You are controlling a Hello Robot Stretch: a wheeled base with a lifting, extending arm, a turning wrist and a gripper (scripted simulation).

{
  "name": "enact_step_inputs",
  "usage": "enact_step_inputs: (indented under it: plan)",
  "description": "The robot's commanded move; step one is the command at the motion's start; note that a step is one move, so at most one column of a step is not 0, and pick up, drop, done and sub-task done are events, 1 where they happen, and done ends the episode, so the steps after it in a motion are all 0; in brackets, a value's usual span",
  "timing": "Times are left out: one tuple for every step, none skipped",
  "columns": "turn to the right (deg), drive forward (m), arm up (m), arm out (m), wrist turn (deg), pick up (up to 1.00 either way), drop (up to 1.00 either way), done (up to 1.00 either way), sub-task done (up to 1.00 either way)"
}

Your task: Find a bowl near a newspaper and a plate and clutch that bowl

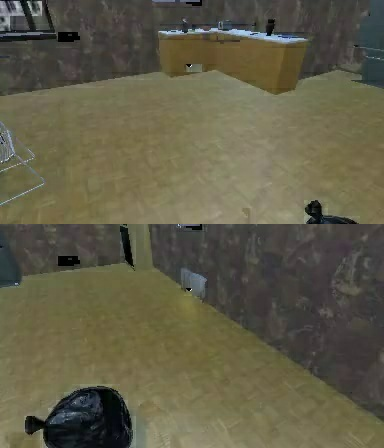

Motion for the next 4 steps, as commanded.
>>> enact_step_inputs:
  plan:
    - [-45.0, 0.0, 0.0, 0.0, 0.0, 0.0, 0.0, 0.0, 0.0]
    - [-45.0, 0.0, 0.0, 0.0, 0.0, 0.0, 0.0, 0.0, 0.0]
    - [-45.0, 0.0, 0.0, 0.0, 0.0, 0.0, 0.0, 0.0, 0.0]
    - [-12.0, 0.0, 0.0, 0.0, 0.0, 0.0, 0.0, 0.0, 0.0]
